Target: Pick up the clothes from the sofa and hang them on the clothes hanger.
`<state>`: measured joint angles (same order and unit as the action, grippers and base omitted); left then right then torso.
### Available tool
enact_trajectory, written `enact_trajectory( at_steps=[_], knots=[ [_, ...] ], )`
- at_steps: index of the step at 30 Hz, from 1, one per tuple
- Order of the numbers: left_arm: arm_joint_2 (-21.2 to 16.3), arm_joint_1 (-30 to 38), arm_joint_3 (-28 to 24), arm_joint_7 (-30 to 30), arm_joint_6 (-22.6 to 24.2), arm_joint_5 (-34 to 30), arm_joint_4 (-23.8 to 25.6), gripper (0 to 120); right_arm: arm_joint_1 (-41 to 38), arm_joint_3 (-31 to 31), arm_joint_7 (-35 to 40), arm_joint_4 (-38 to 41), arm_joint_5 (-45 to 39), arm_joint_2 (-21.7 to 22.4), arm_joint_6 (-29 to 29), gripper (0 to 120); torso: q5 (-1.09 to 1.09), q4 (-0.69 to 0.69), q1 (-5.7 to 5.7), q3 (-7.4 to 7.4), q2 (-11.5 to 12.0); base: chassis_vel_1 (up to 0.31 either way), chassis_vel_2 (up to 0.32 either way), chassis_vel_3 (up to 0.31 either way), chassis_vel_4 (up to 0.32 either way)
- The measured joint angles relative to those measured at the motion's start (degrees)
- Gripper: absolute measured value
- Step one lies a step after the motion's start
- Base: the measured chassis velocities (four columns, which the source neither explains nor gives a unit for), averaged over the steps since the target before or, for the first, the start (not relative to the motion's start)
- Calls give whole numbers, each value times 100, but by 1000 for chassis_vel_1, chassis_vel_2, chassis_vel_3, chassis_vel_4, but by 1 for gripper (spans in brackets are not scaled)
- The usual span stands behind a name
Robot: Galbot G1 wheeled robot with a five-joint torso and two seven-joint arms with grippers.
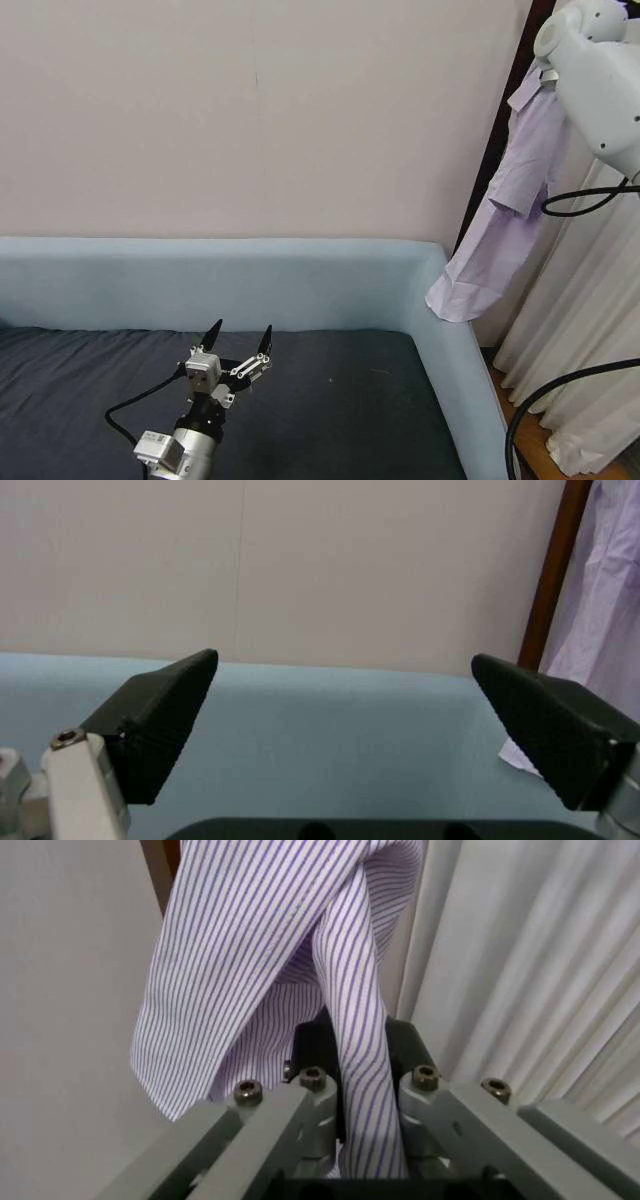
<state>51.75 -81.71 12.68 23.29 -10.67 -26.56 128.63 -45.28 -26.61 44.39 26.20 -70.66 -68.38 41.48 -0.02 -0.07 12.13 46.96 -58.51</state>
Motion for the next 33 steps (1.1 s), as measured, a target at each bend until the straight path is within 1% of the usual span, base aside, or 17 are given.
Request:
enact_trajectory(
  at_steps=[4, 10, 12, 14, 15, 19, 20, 21, 23, 25, 26, 27, 28, 29, 30, 31, 33],
  knots=[
    [53, -135, 78, -11, -20, 12, 109, 100, -29, 240, 120, -269, -40, -152, 33, 5, 0, 2, 0, 0, 0, 0, 0, 0, 0],
    [93, -186, 108, -28, -30, 26, 164, 100, -34, 285, 156, -373, -134, -148, 41, 5, 1, 0, 0, 0, 0, 0, 0, 0, 0],
    [108, -228, 125, -31, -30, 30, 196, 100, 2, 184, 111, -296, -159, -62, 43, 5, -1, 1, 0, 0, 0, 0, 0, 0, 0],
    [132, -275, 152, -33, -30, 46, 203, 100, 142, -122, 11, 116, -332, 164, 44, 5, 1, -1, 0, 0, 0, 0, 0, 0, 0],
    [132, -275, 152, -33, -30, 46, 203, 100, 142, -122, 11, 116, -332, 164, 44, 5, 1, -1, 0, 0, 0, 0, 0, 0, 0],
    [180, -332, 182, -73, -30, 66, 132, 100, 675, -485, -273, 1626, -172, 840, 5, 23, 2, 1, 0, 0, 0, 0, 0, 0, 0],
    [189, -333, 182, -76, -32, 55, 86, 100, 797, -519, -283, 1917, -154, 992, -23, 26, 2, 3, 0, 0, -1, 0, 0, 0, 0],
    [189, -333, 182, -76, -32, 55, 86, 100, 797, -519, -283, 1917, -154, 992, -23, 26, 2, 3, 0, 0, -1, 0, 0, 0, 0],
    [244, -261, 156, -86, -82, 32, -146, 100, 1086, -508, -248, 2566, -136, 1336, -140, 36, 3, 1, -1, 0, 0, 0, 0, 0, 0],
    [311, -165, 139, -90, -178, 46, -391, 100, 1309, -418, -209, 3099, -85, 1621, -291, 41, 1, 0, 0, 0, 0, 0, 0, 0, 0],
    [356, -120, 117, -90, -212, 21, -512, 100, 1505, -349, -212, 3588, 32, 1891, -454, 49, -1, 1, 0, 0, -1, 0, 0, 0, 0],
    [356, -120, 117, -90, -212, 21, -512, 100, 1505, -349, -212, 3588, 32, 1891, -454, 49, -1, 1, 0, 0, -1, 0, 0, 0, 0],
    [390, -102, 93, -89, -229, -19, -564, 100, 1751, -211, -228, 4168, 159, 2178, -665, 54, 2, -1, 0, 0, 0, 0, 0, 0, 0],
    [410, -98, 85, -86, -241, -19, -578, 100, 1890, -116, -232, 4439, 234, 2319, -758, 56, 1, 1, 0, 0, 0, 0, 0, 0, 0],
    [443, -97, 81, -65, -256, 14, -600, 100, 2070, 18, -231, 4745, 358, 2480, -902, 61, 2, 0, 0, 0, 0, 0, 0, 0, 0],
    [443, -97, 81, -65, -256, 14, -600, 100, 2070, 18, -231, 4745, 358, 2480, -902, 61, 2, 0, 0, 0, 0, 0, 0, 0, 0],
    [528, -100, 75, 41, -305, 209, -660, 100, 2734, 478, -279, 5647, 894, 2911, -1526, 72, 1, -2, -1, -1, -1, 0, 0, 0, 0]
  ],
)
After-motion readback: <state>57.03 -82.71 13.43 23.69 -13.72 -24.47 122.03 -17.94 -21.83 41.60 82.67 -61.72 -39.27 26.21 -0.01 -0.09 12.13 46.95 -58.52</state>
